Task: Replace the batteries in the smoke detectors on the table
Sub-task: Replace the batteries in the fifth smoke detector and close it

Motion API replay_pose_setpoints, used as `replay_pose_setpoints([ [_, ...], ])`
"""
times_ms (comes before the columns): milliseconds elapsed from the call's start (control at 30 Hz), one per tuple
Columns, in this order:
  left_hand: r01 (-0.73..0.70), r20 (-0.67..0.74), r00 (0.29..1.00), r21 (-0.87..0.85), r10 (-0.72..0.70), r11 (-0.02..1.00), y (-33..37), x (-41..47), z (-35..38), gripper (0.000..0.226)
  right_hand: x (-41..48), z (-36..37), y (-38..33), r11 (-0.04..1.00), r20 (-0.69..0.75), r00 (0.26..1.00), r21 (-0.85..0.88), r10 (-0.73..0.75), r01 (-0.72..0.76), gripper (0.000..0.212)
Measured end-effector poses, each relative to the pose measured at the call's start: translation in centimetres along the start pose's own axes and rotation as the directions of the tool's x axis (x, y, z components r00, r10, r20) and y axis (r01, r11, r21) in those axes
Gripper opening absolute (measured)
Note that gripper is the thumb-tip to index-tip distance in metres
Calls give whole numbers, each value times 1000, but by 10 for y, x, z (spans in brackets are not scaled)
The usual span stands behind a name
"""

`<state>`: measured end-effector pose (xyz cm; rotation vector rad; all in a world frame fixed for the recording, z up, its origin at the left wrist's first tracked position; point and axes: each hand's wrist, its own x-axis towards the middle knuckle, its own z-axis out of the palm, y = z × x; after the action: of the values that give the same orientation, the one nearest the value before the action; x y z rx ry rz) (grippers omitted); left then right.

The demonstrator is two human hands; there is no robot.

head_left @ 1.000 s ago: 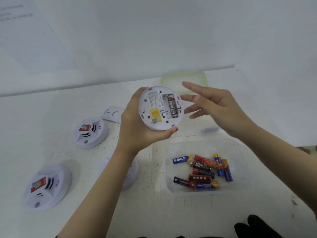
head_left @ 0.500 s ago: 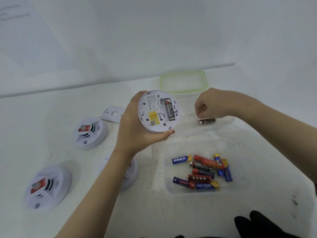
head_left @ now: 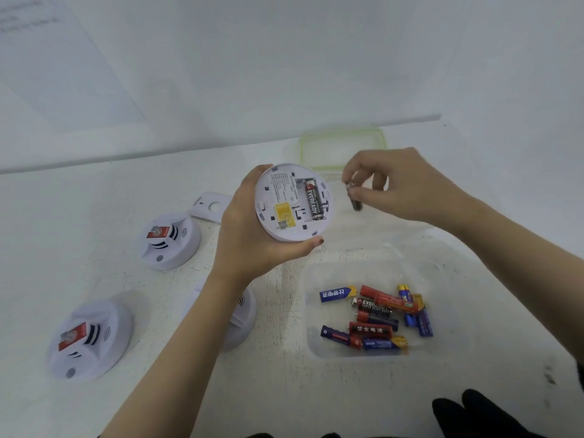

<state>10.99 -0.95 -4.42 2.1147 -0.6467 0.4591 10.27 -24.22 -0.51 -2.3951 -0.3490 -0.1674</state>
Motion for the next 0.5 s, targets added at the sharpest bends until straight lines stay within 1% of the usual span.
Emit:
replay_pose_setpoints([
  [33, -2, -6, 1000, 6, 2, 1000, 1, 0, -1, 95, -5, 1, -10, 993, -135, 987, 68, -83, 93, 12],
  [67, -4, -11, 1000, 7, 4, 1000, 2, 1, -1, 94, -10, 3, -20, 978, -254, 955, 99, -152, 182, 13],
  [100, -6, -13, 1000, 3, 6, 1000, 3, 1, -2, 94, -15, 5, -28, 963, -342, 917, 96, -207, 253, 12],
  [133, -9, -15, 1000, -3, 9, 1000, 4, 1, -3, 93, -19, 8, -35, 949, -395, 882, 65, -259, 308, 11],
  [167, -11, -18, 1000, -8, 11, 1000, 5, 1, -3, 93, -21, 11, -39, 935, -418, 852, 15, -317, 356, 9],
  [200, -12, -22, 1000, -13, 12, 1000, 6, 1, -4, 93, -23, 16, -40, 915, -419, 823, -47, -383, 401, 8],
  [267, -16, -32, 999, -24, 15, 1000, 8, 0, -5, 93, -25, 25, -39, 859, -377, 774, -162, -509, 486, 6],
  [333, -23, -47, 999, -40, 21, 999, 11, -1, -8, 93, -26, 32, -37, 813, -325, 745, -219, -582, 539, 5],
  [400, -36, -68, 997, -60, 32, 998, 15, -3, -12, 87, -28, 36, -39, 797, -297, 739, -218, -605, 564, 5],
  [500, -55, -105, 993, -72, 47, 996, 20, -9, -16, 79, -31, 38, -46, 805, -254, 764, -204, -593, 557, 7],
])
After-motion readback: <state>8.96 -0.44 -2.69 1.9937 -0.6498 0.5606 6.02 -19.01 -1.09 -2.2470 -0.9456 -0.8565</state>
